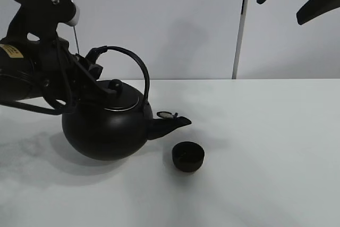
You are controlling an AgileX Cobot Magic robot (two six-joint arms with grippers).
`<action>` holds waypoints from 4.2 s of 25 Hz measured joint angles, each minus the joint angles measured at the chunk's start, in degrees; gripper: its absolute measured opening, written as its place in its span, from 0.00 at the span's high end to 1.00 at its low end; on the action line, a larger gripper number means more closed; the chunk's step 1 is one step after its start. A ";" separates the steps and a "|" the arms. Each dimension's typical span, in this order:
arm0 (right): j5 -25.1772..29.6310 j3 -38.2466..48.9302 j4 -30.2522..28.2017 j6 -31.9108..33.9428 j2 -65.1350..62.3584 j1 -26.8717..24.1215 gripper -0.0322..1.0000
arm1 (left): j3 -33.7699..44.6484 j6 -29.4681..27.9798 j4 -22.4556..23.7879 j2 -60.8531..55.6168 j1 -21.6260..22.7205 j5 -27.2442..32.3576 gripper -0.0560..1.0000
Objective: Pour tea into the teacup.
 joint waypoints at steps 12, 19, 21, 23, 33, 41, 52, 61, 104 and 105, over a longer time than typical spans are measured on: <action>-0.27 0.00 0.00 0.00 0.00 0.00 0.53 | -3.37 0.88 -4.67 0.00 0.00 4.30 0.83; -0.34 0.00 0.00 0.00 0.00 0.00 0.53 | -3.43 0.88 -4.67 0.06 0.00 3.75 0.83; -0.34 0.00 0.00 0.00 0.00 0.00 0.53 | -3.43 0.88 -4.67 0.06 0.00 3.23 0.83; -0.34 0.00 0.00 0.00 0.00 0.00 0.53 | -3.43 0.82 -4.67 0.06 0.00 2.80 0.83; -0.34 0.00 0.00 0.00 0.00 0.00 0.53 | -3.43 0.65 -4.33 0.06 0.00 2.54 0.83; -0.34 0.00 0.00 0.00 0.00 0.00 0.53 | -3.43 0.70 -0.11 0.06 0.00 2.88 0.83; -0.34 0.00 0.00 0.00 0.00 0.00 0.53 | -3.43 2.55 0.12 0.06 0.00 4.32 0.83; -0.40 0.00 0.00 0.00 0.00 0.00 0.53 | -3.43 2.57 0.12 0.06 0.00 4.72 0.83; -0.34 0.00 0.00 0.00 0.00 0.00 0.53 | 13.32 -23.41 4.91 0.06 3.87 -15.73 0.83; -0.34 0.00 0.00 0.00 0.00 0.00 0.53 | 13.32 -23.46 5.04 0.06 3.87 -15.73 0.83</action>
